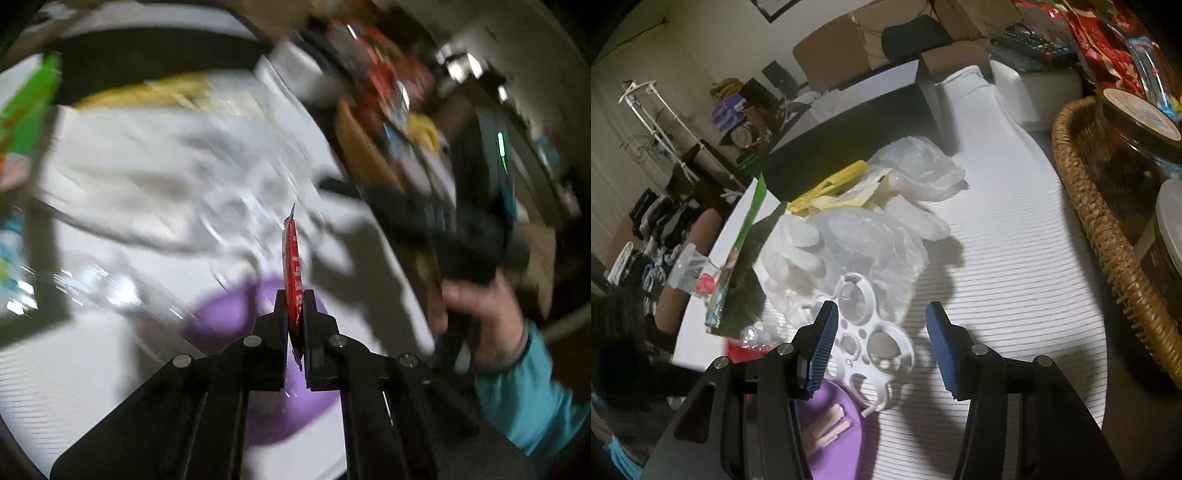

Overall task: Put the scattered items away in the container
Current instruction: 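Grasp the red packet with the left gripper and drop it onto the purple plate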

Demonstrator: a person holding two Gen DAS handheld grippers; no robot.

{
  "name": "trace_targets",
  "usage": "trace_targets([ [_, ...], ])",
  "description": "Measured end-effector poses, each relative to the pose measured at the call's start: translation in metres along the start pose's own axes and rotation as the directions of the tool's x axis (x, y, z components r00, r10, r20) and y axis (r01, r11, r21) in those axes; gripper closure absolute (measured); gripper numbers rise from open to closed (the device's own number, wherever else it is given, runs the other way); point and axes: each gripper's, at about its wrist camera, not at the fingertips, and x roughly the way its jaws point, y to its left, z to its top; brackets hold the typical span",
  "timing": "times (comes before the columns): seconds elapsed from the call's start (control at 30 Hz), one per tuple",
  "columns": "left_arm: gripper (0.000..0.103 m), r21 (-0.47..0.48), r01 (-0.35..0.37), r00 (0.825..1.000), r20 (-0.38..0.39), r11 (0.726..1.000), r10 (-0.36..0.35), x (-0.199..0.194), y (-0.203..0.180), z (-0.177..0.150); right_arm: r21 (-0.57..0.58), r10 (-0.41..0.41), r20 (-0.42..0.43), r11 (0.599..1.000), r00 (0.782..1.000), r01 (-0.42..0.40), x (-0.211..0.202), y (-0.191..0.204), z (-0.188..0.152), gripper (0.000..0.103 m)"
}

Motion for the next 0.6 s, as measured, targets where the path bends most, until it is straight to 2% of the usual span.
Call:
trace_targets([
  [0.1, 0.097, 0.051, 0.015, 0.995, -0.095, 0.999, -0.011, 0.021, -0.009, -0.013, 0.011, 0.001, -0.003, 1.0, 1.0, 0.0, 0.0, -0.004, 0.0, 0.051],
  [0.23, 0.094, 0.084, -0.045, 0.986, -0.157, 0.995, 0.058, 0.034, -0.006, -0.02, 0.015, 0.003, -0.002, 1.0, 1.0, -0.003, 0.0, -0.004, 0.0, 0.051],
  [0.27, 0.084, 0.085, -0.059, 0.984, -0.16, 0.995, 0.072, 0.034, -0.003, -0.02, 0.013, 0.004, -0.003, 1.0, 1.0, -0.004, 0.0, -0.004, 0.0, 0.051],
  [0.3, 0.068, 0.088, -0.065, 0.984, -0.161, 0.994, 0.078, 0.031, -0.002, -0.019, 0.008, 0.005, -0.006, 1.0, 1.0, -0.005, 0.001, -0.003, 0.001, 0.051],
  [0.33, 0.06, 0.091, -0.076, 0.985, -0.149, 0.993, 0.089, 0.026, 0.0, -0.017, 0.001, 0.003, -0.009, 1.0, 1.0, -0.003, 0.001, -0.002, 0.001, 0.051],
  [0.37, 0.046, 0.094, -0.092, 0.986, -0.131, 0.991, 0.104, 0.021, 0.002, -0.015, -0.004, 0.002, -0.011, 1.0, 1.0, -0.002, 0.002, -0.001, 0.001, 0.051],
  [0.5, 0.044, 0.078, -0.126, 0.989, -0.063, 0.989, 0.131, -0.005, 0.014, -0.011, -0.011, 0.006, -0.015, 1.0, 1.0, -0.007, 0.002, 0.001, 0.0, 0.051],
  [0.6, 0.044, 0.076, -0.246, 0.966, -0.061, 0.966, 0.251, -0.008, 0.032, -0.011, -0.016, 0.008, -0.011, 1.0, 1.0, -0.009, 0.001, 0.002, 0.0, 0.051],
])
